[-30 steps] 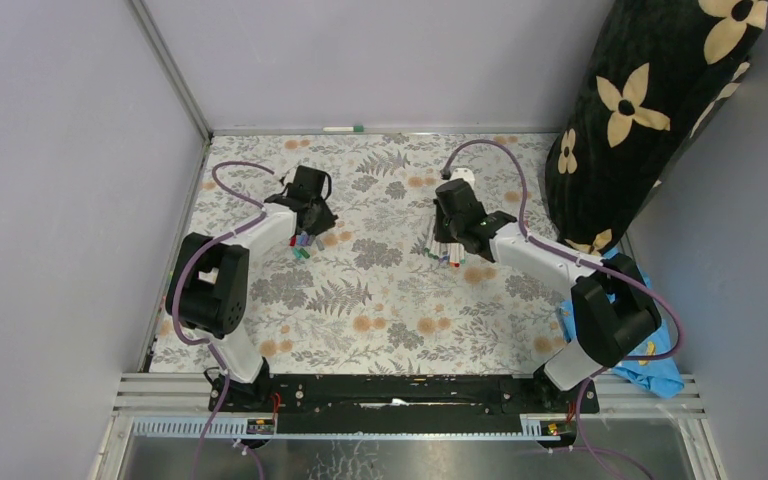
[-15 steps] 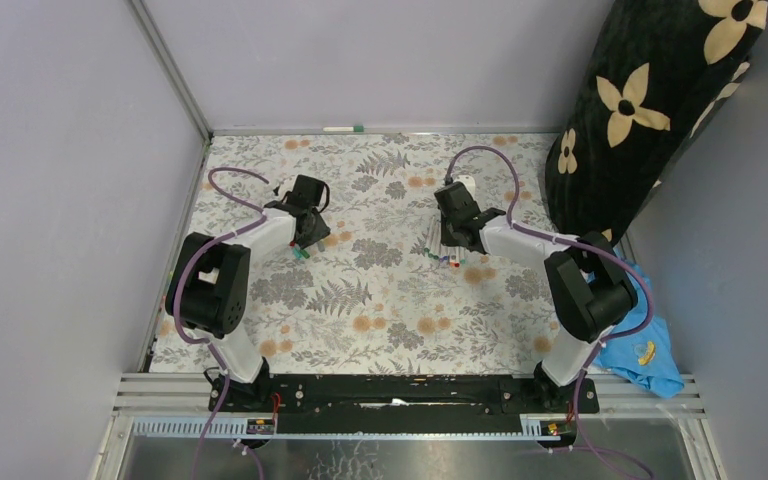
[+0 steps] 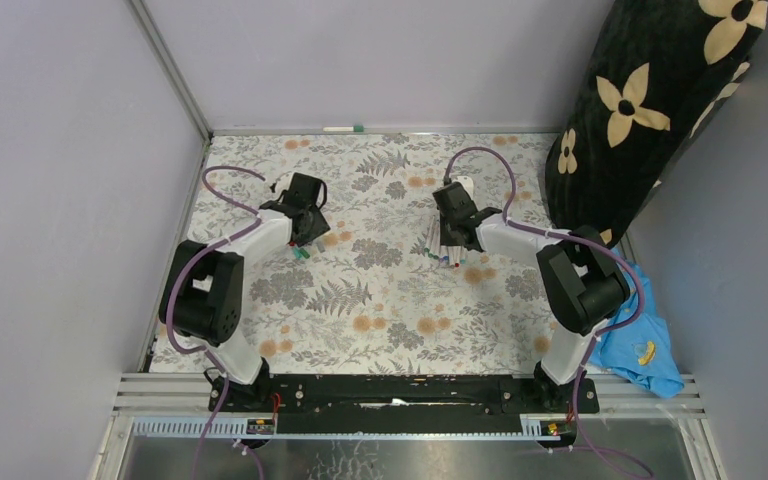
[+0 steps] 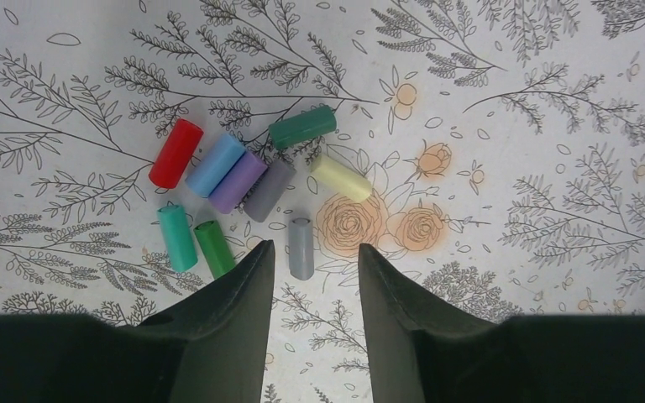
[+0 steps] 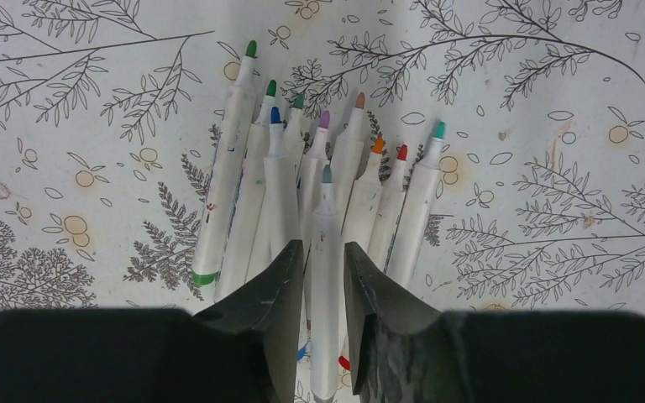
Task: Open the pen caps
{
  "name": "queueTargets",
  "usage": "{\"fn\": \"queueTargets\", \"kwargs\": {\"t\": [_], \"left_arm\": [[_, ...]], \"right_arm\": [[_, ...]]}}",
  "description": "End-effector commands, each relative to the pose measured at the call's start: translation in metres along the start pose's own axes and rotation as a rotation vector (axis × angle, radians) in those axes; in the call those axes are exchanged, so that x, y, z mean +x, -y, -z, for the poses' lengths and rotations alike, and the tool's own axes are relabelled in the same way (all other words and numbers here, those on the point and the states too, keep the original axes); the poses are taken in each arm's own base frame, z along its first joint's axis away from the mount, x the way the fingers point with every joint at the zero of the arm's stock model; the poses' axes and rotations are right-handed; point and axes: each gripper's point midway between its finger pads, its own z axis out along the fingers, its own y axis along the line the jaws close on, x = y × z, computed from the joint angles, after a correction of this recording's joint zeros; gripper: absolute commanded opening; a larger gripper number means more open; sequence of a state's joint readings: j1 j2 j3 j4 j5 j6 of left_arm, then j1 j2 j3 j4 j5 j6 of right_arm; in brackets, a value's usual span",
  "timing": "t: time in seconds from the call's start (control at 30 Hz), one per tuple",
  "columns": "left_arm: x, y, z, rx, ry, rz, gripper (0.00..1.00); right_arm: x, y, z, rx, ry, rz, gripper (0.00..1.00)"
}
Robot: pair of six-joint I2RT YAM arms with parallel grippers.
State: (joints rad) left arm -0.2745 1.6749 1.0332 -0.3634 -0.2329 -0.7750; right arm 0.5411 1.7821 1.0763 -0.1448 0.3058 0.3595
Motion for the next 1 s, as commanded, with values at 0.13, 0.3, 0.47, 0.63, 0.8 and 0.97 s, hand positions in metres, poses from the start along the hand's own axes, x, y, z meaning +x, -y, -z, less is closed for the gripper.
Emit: {"fn": "queueTargets", "kwargs": {"t": [0.13,0.3,0.47,0.63,0.8,0.97], "left_arm": [[-0.011,0.005,0.014,0.022,0.049,0.005,0.48],[-0.018,0.018,0.026,0.069,0.068,0.010,0.48],[-0.018,0.053,0.046,0.238,0.065,-0.021,0.56],[-0.003,0.088,0.060,0.396,0.024,-0.078,0.63],[0.009,0.103,0.067,0.453,-0.012,-0.109,0.64],[0.011,0.110,0.076,0.488,-0.011,-0.100,0.64]], "right_arm": [[-0.034,0.001,0.006,0.014,0.094,-0.028,0.31],[-0.059,0.015,0.031,0.058,0.175,-0.038,0.35],[-0.062,0.068,0.039,0.180,0.133,-0.103,0.39],[-0.043,0.117,0.033,0.230,0.045,-0.195,0.48],[-0.020,0.152,0.026,0.257,-0.029,-0.235,0.54],[0.001,0.172,0.022,0.262,-0.096,-0.247,0.54]]}}
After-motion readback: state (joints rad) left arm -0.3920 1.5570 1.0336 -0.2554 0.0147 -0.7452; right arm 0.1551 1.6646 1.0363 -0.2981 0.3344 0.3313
